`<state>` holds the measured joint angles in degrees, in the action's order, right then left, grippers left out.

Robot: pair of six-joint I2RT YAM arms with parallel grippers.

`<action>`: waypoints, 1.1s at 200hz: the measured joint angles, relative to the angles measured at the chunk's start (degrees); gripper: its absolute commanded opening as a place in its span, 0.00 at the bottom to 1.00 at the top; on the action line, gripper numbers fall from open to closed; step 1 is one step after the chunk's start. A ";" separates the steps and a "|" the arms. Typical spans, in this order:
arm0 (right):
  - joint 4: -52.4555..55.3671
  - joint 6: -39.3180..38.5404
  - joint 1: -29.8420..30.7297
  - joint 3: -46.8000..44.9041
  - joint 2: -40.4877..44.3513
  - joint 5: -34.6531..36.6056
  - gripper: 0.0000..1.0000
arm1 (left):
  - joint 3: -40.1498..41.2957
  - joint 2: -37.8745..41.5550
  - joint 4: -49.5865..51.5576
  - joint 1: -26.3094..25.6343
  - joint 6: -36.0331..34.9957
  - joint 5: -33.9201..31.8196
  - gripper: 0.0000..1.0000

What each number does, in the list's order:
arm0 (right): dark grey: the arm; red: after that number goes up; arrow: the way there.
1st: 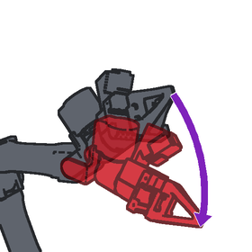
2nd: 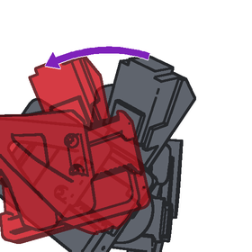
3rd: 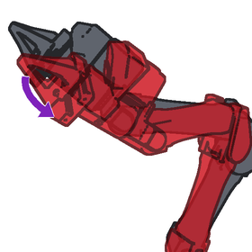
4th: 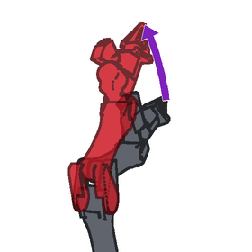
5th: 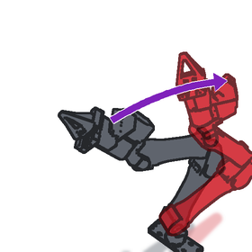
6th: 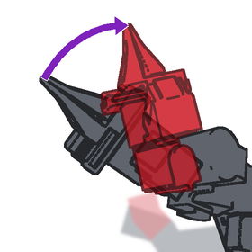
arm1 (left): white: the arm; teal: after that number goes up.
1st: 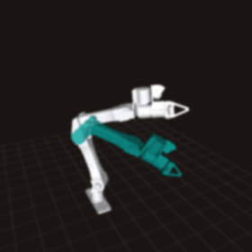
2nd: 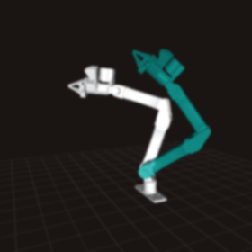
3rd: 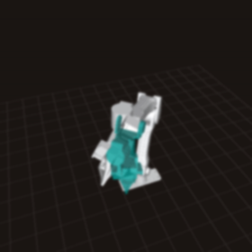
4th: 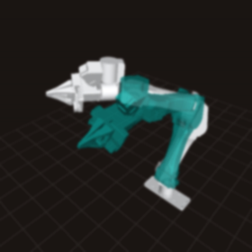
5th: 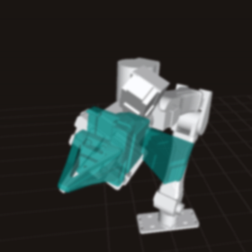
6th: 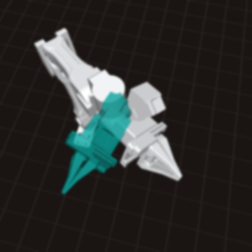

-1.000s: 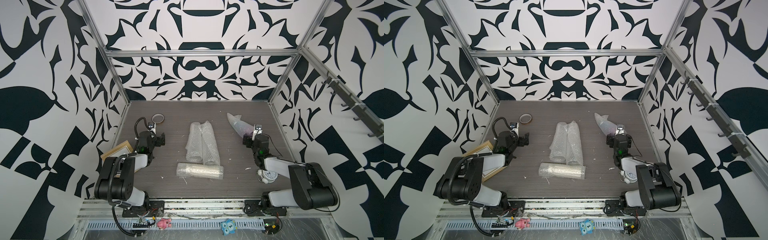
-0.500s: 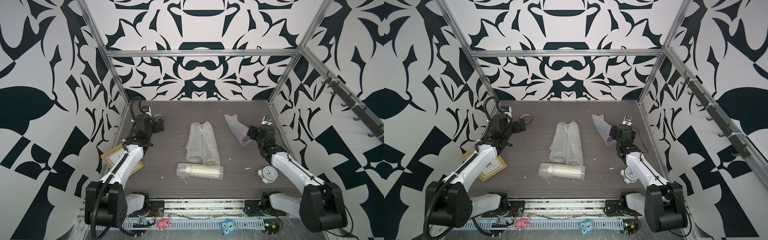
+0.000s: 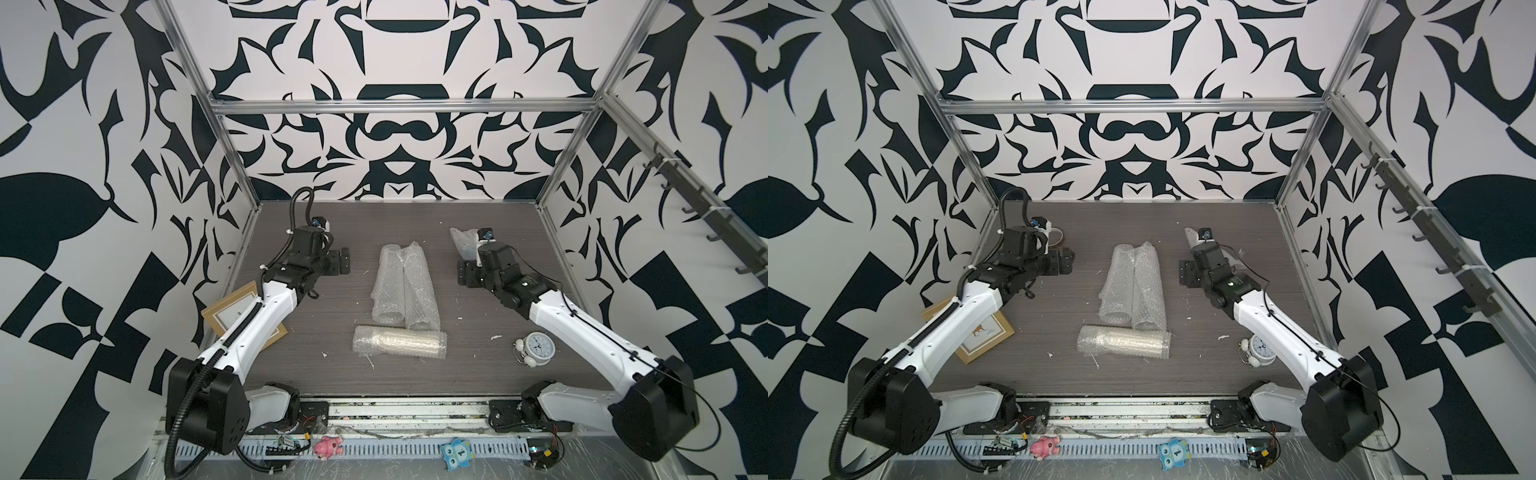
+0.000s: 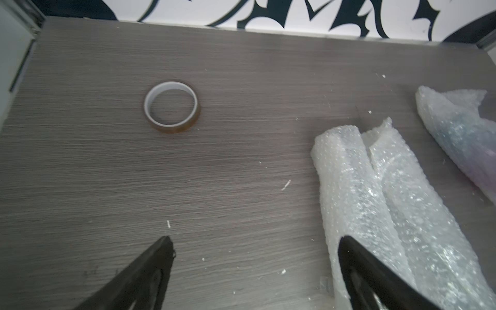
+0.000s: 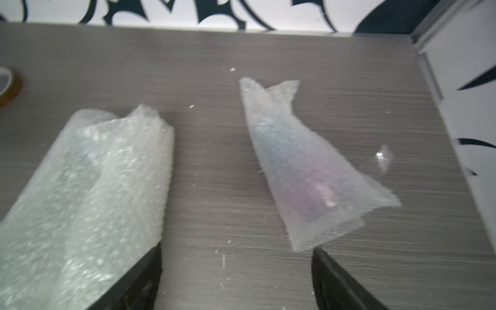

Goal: Unwrap the vase from the bubble wrap
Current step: Pick up the bubble wrap from the center of the board.

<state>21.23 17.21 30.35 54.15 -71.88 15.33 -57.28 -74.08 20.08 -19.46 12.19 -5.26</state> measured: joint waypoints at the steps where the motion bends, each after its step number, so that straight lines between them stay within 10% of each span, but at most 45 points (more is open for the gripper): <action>1: 0.13 0.00 0.22 0.13 -0.13 0.07 0.88 | -0.04 -0.09 0.02 -0.11 -0.02 0.04 0.99; 79: 5.20 7.15 16.02 9.79 -19.26 -1.57 0.99 | -1.53 -3.56 5.38 -4.81 0.55 5.97 0.99; 220: 8.07 12.20 17.11 17.14 -29.77 1.44 0.96 | -2.64 -4.81 5.86 -6.93 2.14 8.33 0.99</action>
<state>29.30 29.41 47.46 71.29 -101.65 16.78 -59.92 -78.89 25.93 -26.39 14.33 3.07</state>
